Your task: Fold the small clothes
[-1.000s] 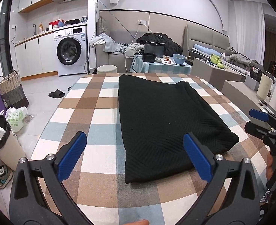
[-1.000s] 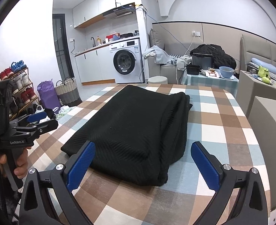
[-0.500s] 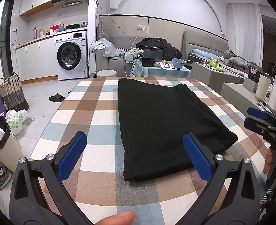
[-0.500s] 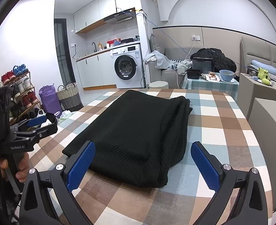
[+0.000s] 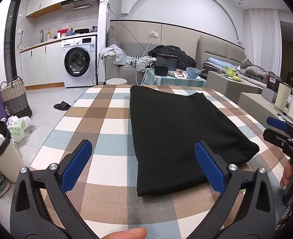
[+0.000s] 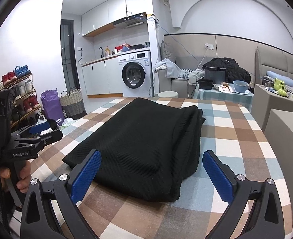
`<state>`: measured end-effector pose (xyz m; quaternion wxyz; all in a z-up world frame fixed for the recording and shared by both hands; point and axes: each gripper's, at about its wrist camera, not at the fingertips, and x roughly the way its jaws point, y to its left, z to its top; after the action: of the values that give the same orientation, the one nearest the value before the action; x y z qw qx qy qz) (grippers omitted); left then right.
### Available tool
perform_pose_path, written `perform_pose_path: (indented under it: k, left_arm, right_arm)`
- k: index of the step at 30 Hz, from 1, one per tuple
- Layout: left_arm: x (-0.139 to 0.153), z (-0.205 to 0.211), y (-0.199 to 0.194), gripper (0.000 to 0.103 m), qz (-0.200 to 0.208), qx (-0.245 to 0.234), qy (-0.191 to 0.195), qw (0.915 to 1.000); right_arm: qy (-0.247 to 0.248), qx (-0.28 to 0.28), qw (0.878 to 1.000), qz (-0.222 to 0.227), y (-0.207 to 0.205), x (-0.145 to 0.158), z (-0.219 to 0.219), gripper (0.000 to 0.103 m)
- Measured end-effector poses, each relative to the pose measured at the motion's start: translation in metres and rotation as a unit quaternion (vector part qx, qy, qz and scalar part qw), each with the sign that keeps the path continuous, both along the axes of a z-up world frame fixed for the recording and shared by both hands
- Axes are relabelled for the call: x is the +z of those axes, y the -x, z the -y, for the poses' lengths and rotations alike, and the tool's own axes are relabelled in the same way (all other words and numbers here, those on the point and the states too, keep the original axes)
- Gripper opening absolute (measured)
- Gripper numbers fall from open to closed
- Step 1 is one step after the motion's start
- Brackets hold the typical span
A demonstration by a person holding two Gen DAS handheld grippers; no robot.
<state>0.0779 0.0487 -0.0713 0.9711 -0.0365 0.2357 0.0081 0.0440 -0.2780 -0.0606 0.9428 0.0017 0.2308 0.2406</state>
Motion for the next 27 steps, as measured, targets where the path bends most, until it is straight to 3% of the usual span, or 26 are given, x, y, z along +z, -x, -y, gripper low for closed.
perform_pose_path:
  k: [27]
  left_arm:
    - [-0.003,-0.001,-0.003,0.102,0.002,-0.009,-0.002,1.0]
  right_arm:
    - [-0.01,-0.006,1.0,0.027,0.01,0.003,0.004,0.103]
